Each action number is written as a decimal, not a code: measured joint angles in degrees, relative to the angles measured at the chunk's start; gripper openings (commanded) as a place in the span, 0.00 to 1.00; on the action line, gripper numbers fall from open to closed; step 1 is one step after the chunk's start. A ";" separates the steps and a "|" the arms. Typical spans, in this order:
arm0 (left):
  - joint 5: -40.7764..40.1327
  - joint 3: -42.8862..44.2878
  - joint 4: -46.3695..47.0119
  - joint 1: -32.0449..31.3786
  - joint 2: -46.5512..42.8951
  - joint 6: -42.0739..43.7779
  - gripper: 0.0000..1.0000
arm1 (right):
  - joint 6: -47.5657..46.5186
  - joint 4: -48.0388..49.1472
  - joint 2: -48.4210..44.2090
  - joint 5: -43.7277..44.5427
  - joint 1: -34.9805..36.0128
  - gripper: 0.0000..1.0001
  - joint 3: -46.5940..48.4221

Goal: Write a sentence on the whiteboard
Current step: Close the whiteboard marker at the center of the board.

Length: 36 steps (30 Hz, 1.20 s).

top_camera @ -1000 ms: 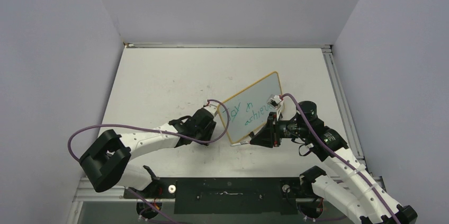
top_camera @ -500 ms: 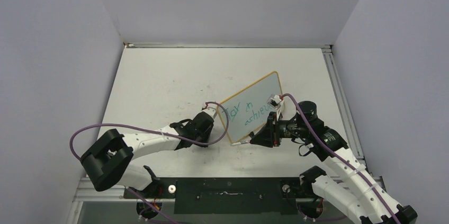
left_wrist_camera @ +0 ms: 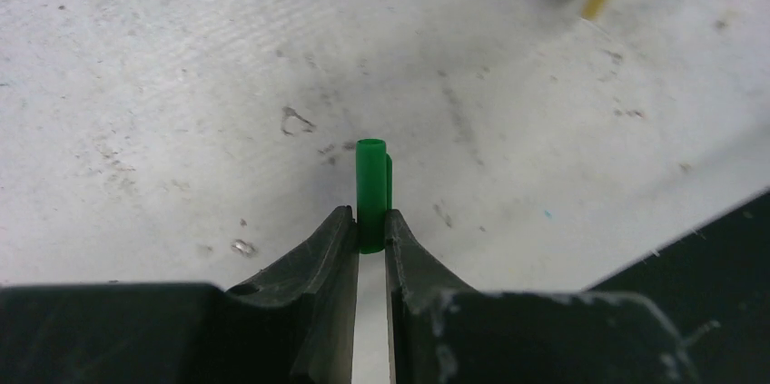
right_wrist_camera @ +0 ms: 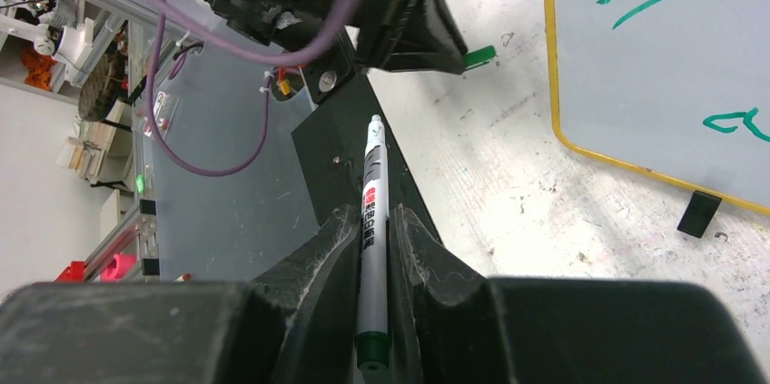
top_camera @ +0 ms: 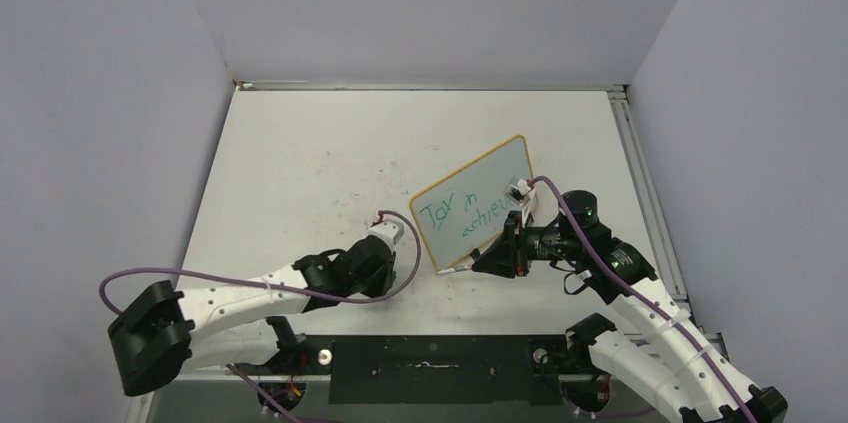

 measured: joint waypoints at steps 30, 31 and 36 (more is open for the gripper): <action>5.27 -17.11 37.13 -24.50 -9.25 9.11 0.00 | 0.02 -6.88 12.04 0.28 4.28 0.05 -4.81; 5.20 -17.18 37.94 -24.87 -8.96 9.14 0.00 | 0.02 -7.30 12.20 0.33 4.42 0.05 -5.05; 4.79 -17.62 40.59 -25.90 -8.61 9.16 0.00 | 0.04 -8.20 12.37 0.39 5.01 0.05 -5.33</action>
